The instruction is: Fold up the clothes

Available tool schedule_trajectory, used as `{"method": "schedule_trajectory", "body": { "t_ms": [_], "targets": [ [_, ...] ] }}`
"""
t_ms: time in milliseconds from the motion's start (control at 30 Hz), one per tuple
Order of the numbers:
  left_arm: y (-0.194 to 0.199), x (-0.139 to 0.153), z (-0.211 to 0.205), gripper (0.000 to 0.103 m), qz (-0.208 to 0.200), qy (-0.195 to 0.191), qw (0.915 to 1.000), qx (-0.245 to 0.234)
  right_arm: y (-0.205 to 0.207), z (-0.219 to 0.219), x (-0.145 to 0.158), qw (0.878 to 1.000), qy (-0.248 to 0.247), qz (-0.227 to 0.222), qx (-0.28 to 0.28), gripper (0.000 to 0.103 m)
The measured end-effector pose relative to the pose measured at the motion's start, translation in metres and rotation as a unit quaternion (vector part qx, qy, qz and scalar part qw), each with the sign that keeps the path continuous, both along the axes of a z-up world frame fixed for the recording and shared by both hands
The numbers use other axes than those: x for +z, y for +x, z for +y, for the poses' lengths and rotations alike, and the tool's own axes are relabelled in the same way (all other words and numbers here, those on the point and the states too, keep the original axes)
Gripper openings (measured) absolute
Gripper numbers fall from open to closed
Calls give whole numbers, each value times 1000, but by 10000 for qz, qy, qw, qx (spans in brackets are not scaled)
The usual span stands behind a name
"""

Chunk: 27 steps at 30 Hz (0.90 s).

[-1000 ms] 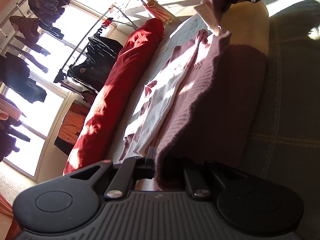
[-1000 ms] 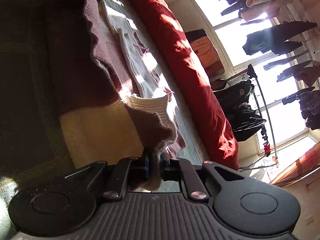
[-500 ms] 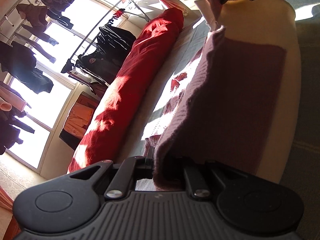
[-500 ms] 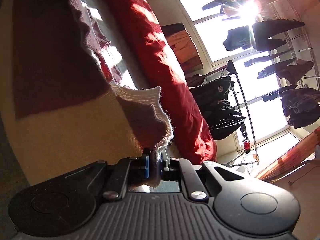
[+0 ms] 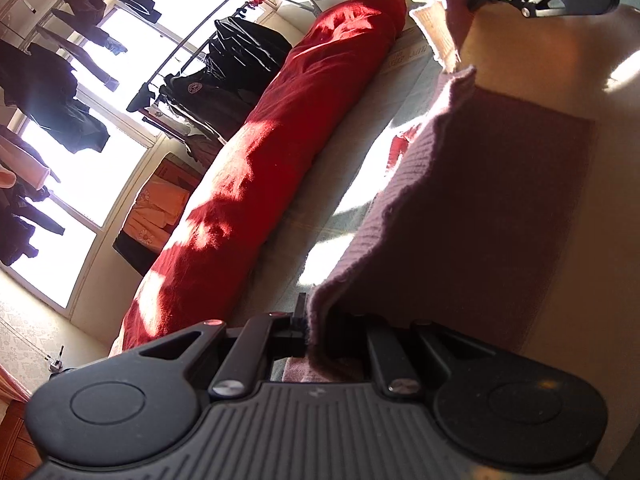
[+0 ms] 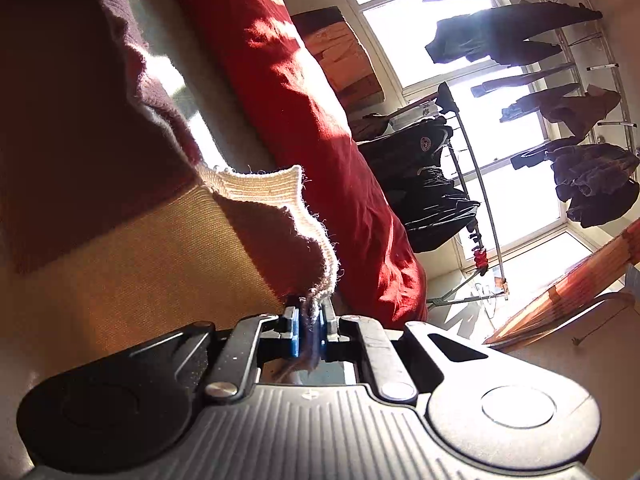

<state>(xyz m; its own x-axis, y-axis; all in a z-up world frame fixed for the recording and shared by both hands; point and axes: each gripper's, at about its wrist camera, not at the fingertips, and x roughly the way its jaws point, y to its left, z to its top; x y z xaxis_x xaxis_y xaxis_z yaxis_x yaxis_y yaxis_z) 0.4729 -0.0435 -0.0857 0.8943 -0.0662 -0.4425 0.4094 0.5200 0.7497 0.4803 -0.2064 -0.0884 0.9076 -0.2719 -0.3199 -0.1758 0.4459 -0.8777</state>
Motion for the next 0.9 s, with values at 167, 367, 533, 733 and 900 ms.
{"method": "schedule_trajectory", "body": {
  "t_ms": [167,367,533,733,900],
  "targets": [
    [8,-19,1,13,124,14,9999,38,14,7,-23,9998,-85,183,-75,10],
    [11,-12,10,27,225,-407,9989,116,18,11,-36,9988,127,459,-127,13],
    [10,16,25,48,270,-909,9953,210,12,2,-28,9982,220,554,-42,18],
    [40,53,54,72,1085,-2143,9674,804,-14,-13,4,9961,654,586,100,25],
    [63,51,77,72,1584,-2893,9349,1309,-44,-20,23,9942,767,659,365,25]
  ]
}}
